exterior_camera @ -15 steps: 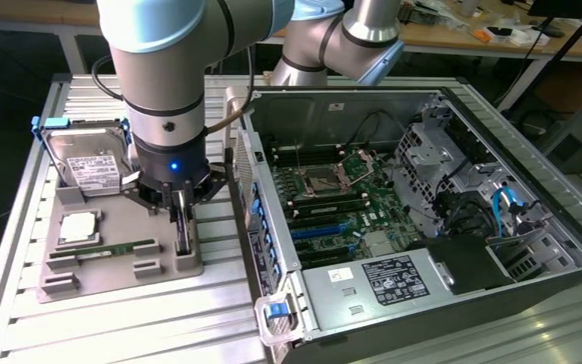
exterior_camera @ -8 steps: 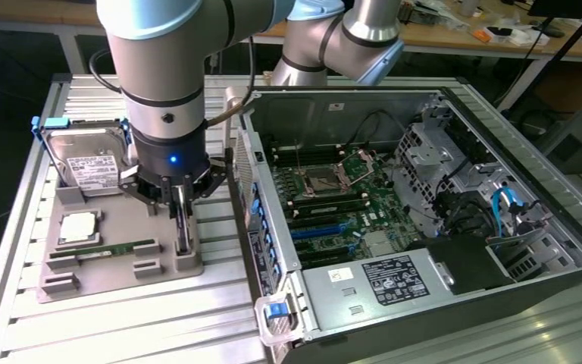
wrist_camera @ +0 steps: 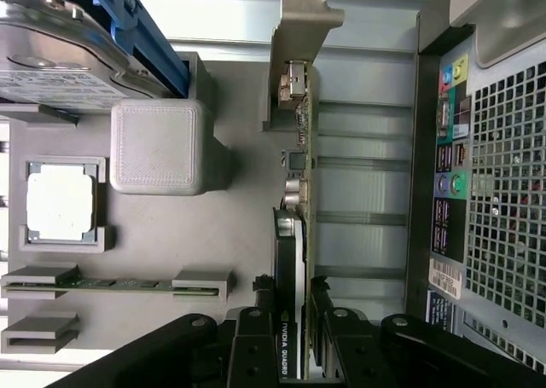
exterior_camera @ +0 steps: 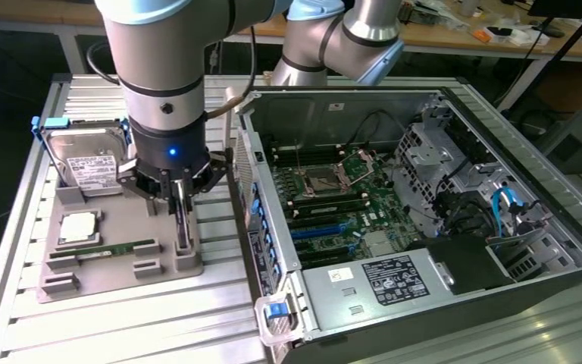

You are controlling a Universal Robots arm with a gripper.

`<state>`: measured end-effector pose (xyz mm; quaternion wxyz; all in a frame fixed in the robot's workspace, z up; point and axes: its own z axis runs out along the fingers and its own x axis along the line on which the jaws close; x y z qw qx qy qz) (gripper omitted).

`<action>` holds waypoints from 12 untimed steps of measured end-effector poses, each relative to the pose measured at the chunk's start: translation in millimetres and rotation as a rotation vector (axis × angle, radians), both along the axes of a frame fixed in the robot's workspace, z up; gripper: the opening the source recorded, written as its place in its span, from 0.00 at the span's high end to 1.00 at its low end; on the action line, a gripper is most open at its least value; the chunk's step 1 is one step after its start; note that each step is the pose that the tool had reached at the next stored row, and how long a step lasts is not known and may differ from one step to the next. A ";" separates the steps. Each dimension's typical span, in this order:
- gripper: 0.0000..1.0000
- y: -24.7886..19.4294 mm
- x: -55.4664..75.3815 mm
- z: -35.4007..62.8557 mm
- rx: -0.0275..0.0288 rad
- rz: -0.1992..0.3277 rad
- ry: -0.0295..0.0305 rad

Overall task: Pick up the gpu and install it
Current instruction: 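Pick up the gpu and move the gpu toward the slot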

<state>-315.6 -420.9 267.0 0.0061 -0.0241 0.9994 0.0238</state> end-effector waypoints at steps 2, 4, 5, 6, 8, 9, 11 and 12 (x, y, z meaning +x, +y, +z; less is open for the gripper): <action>0.73 0.0 0.0 2.3 0.0000 0.000 0.0000; 0.73 0.0 0.0 5.1 -0.0001 0.000 0.0001; 0.73 0.0 0.0 6.7 -0.0001 0.000 0.0001; 0.73 0.0 0.0 8.7 -0.0002 0.000 0.0001; 0.73 0.0 0.0 15.1 -0.0005 0.000 0.0000; 0.73 0.0 0.0 18.4 -0.0008 0.000 0.0001; 0.73 0.0 0.0 23.1 -0.0009 0.000 0.0001; 0.73 0.0 0.0 25.5 -0.0009 0.000 0.0000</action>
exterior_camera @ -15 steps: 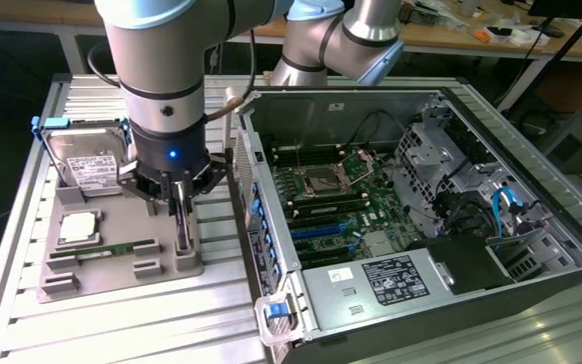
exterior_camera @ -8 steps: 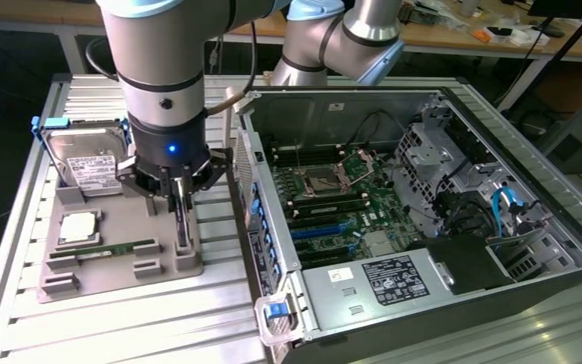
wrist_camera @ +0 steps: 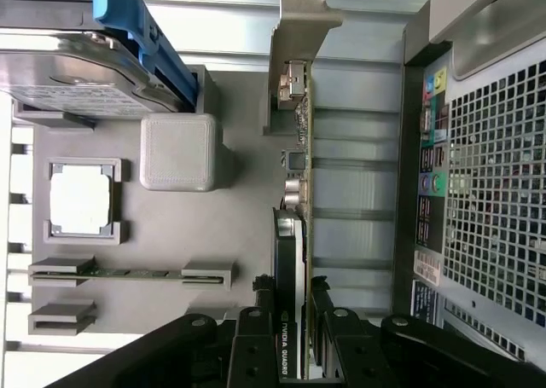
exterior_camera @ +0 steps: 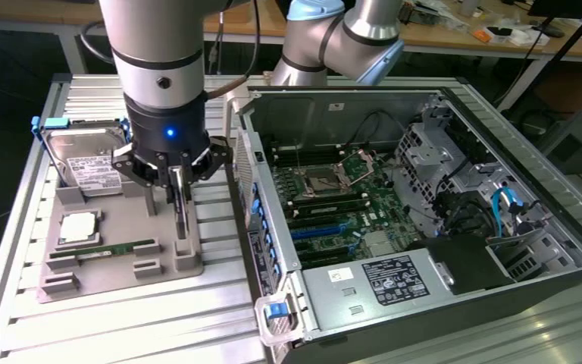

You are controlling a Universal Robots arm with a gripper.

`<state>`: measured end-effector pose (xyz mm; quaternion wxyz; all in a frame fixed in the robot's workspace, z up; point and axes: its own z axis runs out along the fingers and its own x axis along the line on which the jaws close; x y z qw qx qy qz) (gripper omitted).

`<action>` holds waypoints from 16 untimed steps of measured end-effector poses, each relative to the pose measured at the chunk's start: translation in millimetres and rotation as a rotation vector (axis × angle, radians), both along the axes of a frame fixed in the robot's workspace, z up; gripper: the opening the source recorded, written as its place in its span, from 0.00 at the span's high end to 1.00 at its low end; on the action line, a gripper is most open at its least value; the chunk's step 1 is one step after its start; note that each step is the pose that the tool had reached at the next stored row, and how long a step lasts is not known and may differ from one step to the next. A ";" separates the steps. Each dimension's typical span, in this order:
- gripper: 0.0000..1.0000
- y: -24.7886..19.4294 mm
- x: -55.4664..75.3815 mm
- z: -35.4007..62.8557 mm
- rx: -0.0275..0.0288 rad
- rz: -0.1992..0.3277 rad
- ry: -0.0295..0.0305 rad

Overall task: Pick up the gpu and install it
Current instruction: 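Pick up the gpu and move the gpu toward the slot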

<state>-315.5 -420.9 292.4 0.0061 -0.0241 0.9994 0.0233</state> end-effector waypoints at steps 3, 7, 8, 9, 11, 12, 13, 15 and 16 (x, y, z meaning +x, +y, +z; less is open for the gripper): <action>0.73 0.0 0.0 5.9 -0.0003 0.000 0.0001; 0.73 0.0 0.0 11.2 -0.0006 0.000 0.0000; 0.73 0.1 0.0 11.2 -0.0004 0.000 -0.0001; 0.73 0.1 0.0 11.2 -0.0005 0.000 -0.0001; 0.73 0.0 0.0 11.2 -0.0005 0.000 -0.0001; 0.73 0.0 0.0 11.3 -0.0006 0.000 0.0000; 0.73 0.0 0.0 11.3 -0.0006 0.000 0.0000; 0.73 0.0 0.0 11.6 -0.0007 0.000 0.0002; 0.73 0.0 0.0 12.6 -0.0009 0.000 0.0004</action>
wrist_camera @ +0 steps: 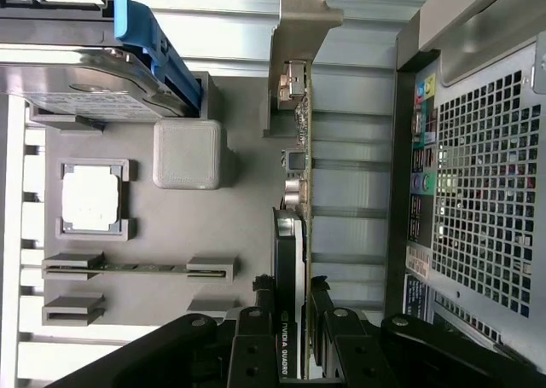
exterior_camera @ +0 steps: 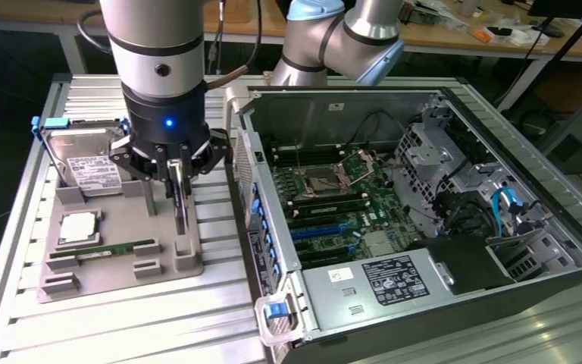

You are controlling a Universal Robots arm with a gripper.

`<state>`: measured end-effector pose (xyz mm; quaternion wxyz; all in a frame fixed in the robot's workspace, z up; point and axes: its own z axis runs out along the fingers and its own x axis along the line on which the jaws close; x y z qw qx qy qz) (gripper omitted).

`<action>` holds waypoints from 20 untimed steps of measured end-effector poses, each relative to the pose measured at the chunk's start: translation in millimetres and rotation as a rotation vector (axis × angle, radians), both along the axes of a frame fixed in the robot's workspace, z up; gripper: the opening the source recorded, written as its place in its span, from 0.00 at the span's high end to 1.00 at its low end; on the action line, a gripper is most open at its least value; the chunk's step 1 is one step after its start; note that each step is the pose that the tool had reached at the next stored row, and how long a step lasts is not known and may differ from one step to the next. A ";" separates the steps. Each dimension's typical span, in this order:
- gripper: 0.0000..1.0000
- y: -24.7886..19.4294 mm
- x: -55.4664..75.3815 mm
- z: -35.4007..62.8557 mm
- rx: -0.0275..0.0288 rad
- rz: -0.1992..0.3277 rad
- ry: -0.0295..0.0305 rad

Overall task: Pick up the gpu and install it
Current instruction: 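Pick up the gpu and move the gpu toward the slot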

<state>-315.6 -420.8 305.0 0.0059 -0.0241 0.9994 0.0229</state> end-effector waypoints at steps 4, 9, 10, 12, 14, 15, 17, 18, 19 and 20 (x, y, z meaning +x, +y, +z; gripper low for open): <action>0.73 0.6 0.0 12.4 0.0002 0.000 -0.0003; 0.73 1.7 0.0 27.1 -0.0009 0.000 -0.0003; 0.73 1.9 0.0 29.6 -0.0011 0.000 -0.0003; 0.73 2.3 0.0 33.7 -0.0017 0.000 -0.0003; 0.73 2.6 0.0 38.9 -0.0023 0.000 -0.0004; 0.73 2.7 0.0 42.1 -0.0027 0.000 -0.0003; 0.73 3.1 0.0 48.5 -0.0035 0.000 -0.0004; 0.73 3.4 0.0 52.1 -0.0043 0.000 -0.0005; 0.73 3.7 0.0 55.5 -0.0051 0.000 -0.0004; 0.73 3.9 0.0 58.7 -0.0058 0.000 -0.0004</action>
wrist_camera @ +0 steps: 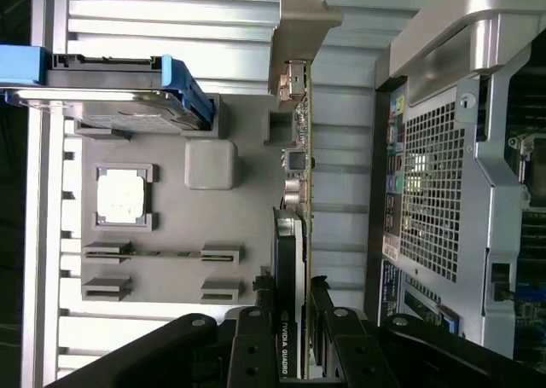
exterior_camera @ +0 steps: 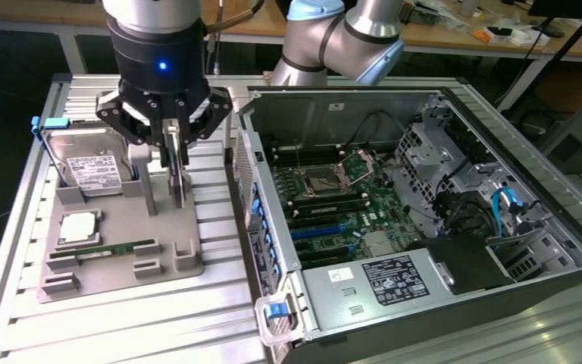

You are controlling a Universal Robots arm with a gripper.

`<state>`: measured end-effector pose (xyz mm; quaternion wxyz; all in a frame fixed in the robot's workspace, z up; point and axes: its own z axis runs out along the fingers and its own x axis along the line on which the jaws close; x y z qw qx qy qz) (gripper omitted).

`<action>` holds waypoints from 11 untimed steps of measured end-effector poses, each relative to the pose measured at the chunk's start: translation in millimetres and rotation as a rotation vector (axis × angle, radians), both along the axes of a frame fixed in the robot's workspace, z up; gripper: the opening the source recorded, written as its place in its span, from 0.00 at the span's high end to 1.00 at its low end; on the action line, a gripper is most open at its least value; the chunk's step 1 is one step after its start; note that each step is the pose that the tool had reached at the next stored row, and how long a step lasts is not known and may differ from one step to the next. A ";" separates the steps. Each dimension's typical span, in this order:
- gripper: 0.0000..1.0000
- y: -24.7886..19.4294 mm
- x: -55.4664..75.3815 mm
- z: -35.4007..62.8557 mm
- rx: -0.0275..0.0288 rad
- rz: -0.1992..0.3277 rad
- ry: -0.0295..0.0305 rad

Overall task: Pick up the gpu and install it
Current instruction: 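Pick up the gpu and move the gpu toward the slot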

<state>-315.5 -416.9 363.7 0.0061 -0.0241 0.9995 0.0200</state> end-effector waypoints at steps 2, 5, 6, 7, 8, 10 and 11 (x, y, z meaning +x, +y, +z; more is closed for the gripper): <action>0.73 0.6 0.0 6.5 -0.0014 0.000 0.0000; 0.73 1.3 0.0 17.5 -0.0032 0.000 0.0000; 0.73 1.5 0.0 21.1 -0.0036 0.000 0.0000; 0.73 1.7 0.0 24.2 -0.0040 0.000 0.0001; 0.73 1.9 0.0 27.4 -0.0043 0.000 0.0000; 0.73 2.3 0.0 33.8 -0.0053 0.000 0.0001; 0.73 2.5 0.0 36.9 -0.0058 0.000 0.0001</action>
